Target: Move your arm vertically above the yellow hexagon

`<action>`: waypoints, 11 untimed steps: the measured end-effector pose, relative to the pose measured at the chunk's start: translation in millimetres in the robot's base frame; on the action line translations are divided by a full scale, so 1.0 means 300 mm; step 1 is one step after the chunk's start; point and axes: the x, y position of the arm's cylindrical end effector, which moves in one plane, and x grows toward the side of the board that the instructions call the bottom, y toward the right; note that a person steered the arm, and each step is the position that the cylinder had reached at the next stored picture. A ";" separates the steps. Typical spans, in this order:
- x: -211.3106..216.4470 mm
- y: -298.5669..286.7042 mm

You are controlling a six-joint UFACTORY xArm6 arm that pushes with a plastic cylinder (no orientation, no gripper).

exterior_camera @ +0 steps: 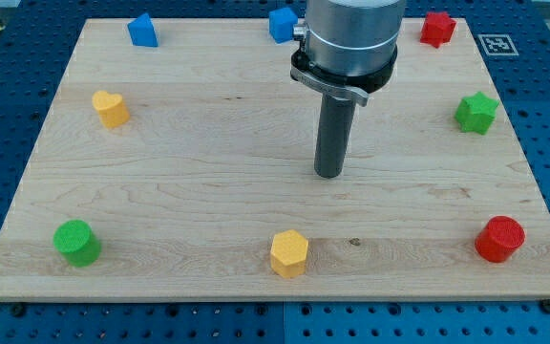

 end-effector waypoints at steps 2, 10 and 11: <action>0.000 -0.039; 0.001 -0.115; 0.001 -0.124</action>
